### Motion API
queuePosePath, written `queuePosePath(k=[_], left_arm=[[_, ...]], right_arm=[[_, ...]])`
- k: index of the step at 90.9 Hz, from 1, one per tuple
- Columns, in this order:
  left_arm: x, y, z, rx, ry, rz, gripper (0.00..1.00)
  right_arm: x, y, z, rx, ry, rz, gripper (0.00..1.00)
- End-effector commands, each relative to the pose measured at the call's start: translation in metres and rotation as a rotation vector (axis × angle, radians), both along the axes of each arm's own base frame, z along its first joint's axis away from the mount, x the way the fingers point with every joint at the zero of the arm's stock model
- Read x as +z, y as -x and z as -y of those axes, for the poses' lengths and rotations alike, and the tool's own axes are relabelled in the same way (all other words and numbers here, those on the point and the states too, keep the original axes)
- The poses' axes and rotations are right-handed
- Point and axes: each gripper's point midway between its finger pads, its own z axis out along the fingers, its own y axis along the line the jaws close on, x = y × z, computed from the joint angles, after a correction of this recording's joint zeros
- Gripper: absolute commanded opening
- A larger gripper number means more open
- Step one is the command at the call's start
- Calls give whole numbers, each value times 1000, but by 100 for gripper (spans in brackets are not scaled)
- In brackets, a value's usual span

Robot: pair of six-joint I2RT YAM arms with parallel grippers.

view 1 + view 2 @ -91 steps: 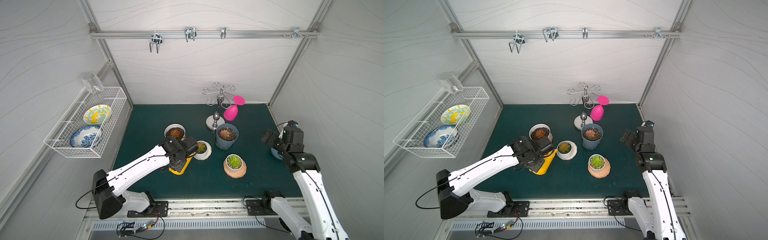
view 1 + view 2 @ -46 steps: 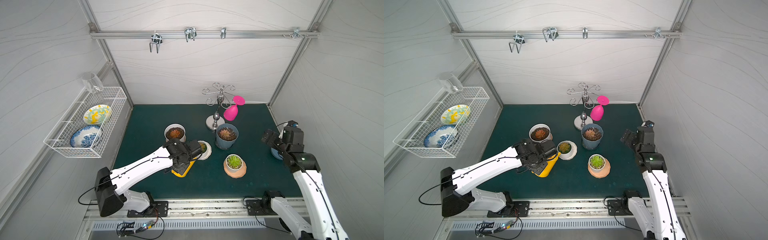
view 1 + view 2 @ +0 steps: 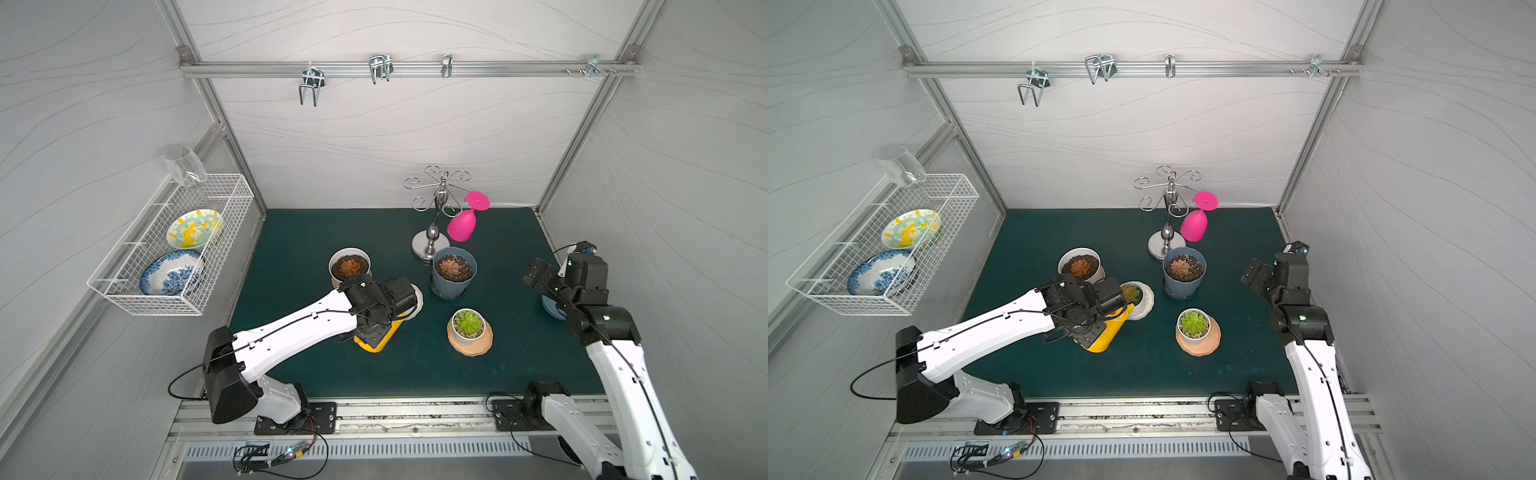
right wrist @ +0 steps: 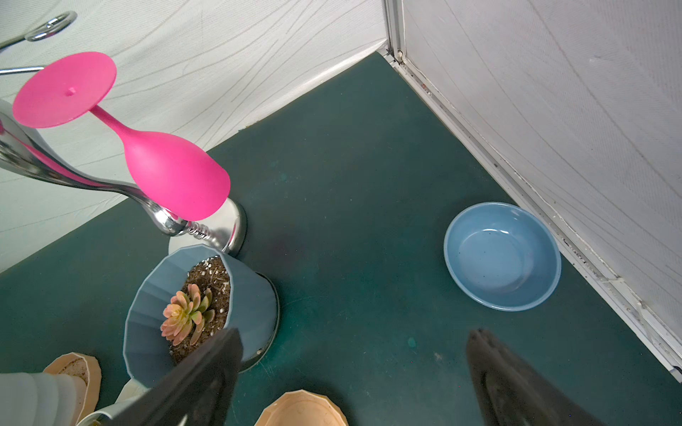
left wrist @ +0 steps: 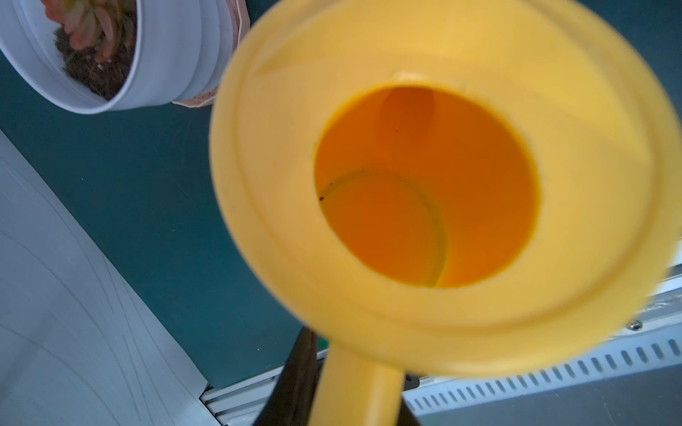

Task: Water the succulent around the soil edge
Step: Water the soil of the potted plant with water.

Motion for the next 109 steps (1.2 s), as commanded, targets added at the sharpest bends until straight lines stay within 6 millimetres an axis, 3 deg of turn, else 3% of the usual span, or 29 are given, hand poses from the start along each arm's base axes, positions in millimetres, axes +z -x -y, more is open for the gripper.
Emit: queuePosePath(k=[1, 35, 71, 86, 109], left_arm=[[25, -16, 19, -45, 55, 71, 0], [60, -51, 50, -128, 74, 139, 0], [106, -111, 81, -187, 179, 233, 0], [107, -131, 90, -241, 149, 238, 0], [89, -161, 96, -293, 36, 231, 0]], right_arm=[[4, -1, 0, 5, -2, 16, 99], [5, -1, 0, 2, -2, 18, 99], [4, 0, 5, -21, 3, 11, 99], [3, 0, 7, -32, 7, 3, 99], [0, 0, 11, -55, 10, -6, 99]])
